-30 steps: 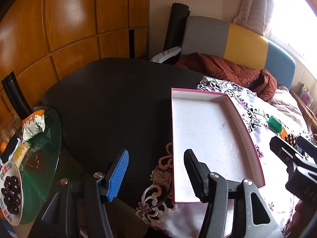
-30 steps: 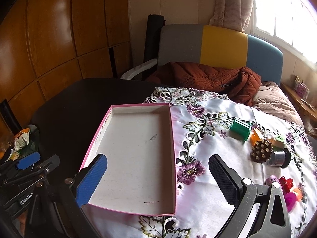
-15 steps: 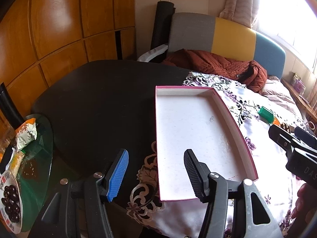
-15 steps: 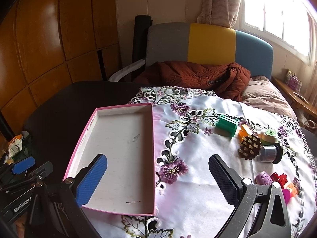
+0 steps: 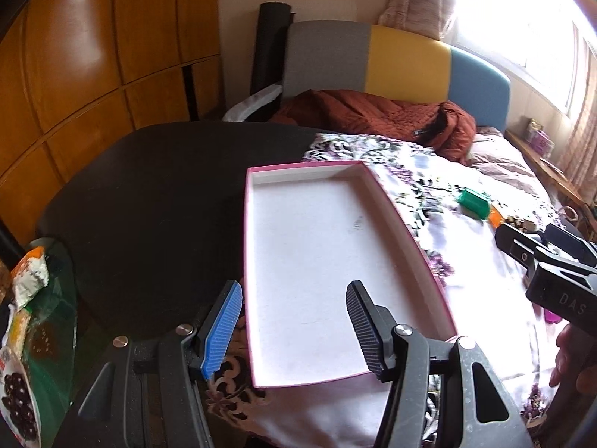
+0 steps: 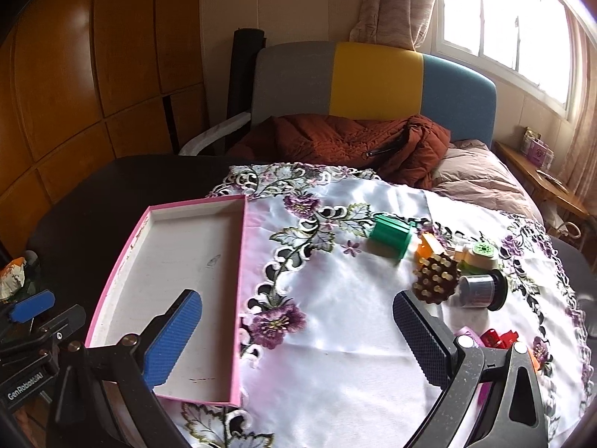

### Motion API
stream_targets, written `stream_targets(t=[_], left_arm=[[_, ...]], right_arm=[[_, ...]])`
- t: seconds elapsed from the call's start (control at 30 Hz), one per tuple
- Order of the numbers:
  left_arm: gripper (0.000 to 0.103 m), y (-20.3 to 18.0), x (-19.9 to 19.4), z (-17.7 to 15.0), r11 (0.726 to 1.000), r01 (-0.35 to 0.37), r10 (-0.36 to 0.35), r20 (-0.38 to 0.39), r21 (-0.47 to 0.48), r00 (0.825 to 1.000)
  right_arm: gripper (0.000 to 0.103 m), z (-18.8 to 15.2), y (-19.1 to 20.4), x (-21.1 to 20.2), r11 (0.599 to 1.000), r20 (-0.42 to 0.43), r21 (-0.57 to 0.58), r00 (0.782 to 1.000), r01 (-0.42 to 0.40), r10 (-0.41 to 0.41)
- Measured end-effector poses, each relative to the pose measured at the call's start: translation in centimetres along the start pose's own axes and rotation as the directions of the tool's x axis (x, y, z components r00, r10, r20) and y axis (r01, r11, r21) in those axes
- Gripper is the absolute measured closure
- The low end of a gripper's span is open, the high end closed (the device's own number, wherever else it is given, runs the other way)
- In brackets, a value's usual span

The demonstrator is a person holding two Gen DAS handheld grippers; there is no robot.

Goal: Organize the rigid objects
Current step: 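Lower the left tool onto the green spool and close its fingers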

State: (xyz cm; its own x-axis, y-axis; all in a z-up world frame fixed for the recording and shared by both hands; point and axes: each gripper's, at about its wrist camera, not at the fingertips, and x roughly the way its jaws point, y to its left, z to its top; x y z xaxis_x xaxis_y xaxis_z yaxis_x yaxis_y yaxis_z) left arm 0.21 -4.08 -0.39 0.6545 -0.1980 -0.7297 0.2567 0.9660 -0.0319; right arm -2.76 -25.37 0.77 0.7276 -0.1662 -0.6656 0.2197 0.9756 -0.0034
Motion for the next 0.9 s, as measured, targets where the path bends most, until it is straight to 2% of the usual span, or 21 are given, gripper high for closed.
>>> stream_targets(t=[0.2,0.33,0.5,0.57,0.63,0.7,0.8,0.9], left_arm=[[0.043,-2.5,0.5,0.9,0.996,0.073,-0.073,-0.008,0.042,0.997],[0.041,-5.0,1.4,1.6,0.987,0.140,-0.137,-0.038,0.080,0.990],[0.039,-8.1,1.9,2.4,0.969,0.215,-0.210,-0.053,0.123,0.976],[0.034,-9.8,2.3,2.9,0.957,0.253,-0.246,-0.070,0.143,0.967],[0.034,-11.2,2.8,3.2,0.947,0.282,-0.269,-0.095,0.155,0.958],[0.034,-12.3,3.3,3.5,0.942,0.290,-0.275,-0.110,0.166,0.955],[0.034,-14.1,5.0,4.2,0.934,0.312,-0.286,-0.160,0.173,0.945],[0.034,-15.7,6.8,4.9,0.934,0.308,-0.273,-0.195,0.178,0.942]], right_arm=[[0.000,0.4,-6.1,-0.1,0.999,-0.022,0.030,0.999,0.044,-0.043],[0.000,0.8,-12.3,-0.2,0.990,-0.035,0.080,0.993,0.117,-0.115],[0.000,0.5,-20.5,0.2,0.954,-0.044,0.211,0.978,0.210,-0.206],[0.000,-0.3,-23.0,0.6,0.935,-0.042,0.262,0.971,0.239,-0.237],[0.000,-1.4,-25.0,0.8,0.913,-0.041,0.329,0.970,0.241,-0.241],[0.000,-2.2,-26.2,1.4,0.892,-0.085,0.380,0.969,0.246,-0.231],[0.000,-2.1,-27.0,1.0,0.876,-0.065,0.426,0.973,0.226,-0.220],[0.000,-2.3,-27.4,1.0,0.866,-0.074,0.451,0.976,0.215,-0.204]])
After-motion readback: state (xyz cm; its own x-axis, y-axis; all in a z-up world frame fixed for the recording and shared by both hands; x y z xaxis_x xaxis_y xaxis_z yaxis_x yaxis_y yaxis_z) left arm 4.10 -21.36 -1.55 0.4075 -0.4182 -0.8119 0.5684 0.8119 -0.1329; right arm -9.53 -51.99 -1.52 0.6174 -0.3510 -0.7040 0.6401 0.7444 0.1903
